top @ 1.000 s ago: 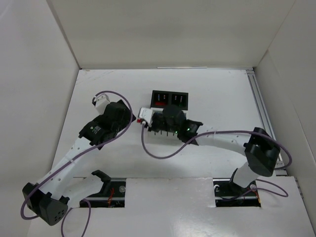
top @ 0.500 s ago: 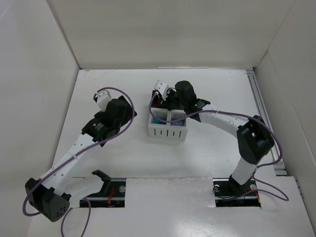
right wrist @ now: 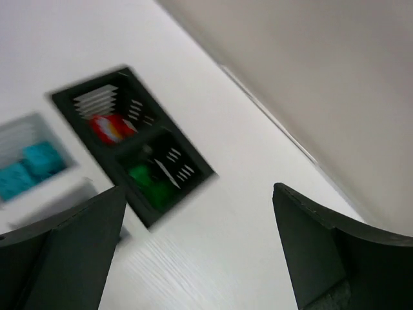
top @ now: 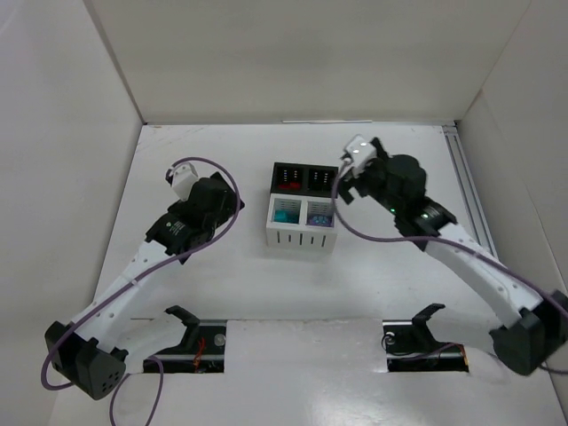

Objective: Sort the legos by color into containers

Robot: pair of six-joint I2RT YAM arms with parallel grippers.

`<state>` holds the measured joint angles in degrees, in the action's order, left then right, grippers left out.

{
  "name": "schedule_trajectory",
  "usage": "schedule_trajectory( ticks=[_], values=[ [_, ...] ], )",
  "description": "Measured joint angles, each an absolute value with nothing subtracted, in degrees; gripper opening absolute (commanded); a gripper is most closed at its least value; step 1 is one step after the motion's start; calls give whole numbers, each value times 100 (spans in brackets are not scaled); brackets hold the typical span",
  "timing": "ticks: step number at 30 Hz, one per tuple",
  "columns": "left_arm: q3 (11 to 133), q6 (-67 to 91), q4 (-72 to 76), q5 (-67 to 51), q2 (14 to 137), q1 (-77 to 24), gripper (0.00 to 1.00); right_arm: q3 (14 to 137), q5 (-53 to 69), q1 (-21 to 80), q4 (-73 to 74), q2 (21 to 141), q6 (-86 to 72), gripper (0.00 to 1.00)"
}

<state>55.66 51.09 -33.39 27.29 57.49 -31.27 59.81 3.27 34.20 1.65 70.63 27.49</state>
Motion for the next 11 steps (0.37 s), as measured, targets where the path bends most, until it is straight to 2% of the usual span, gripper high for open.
schedule_trajectory(
  ticks=[5,11],
  values=[
    [5465,5162,-3315,2724,5553,-3127,99,5135,-937,2405,1009,5398,2270,100],
    [5304,5179,-3312,2724,5363,-3122,99,4230,-2071,1955,2252,4241,1911,100]
  ],
)
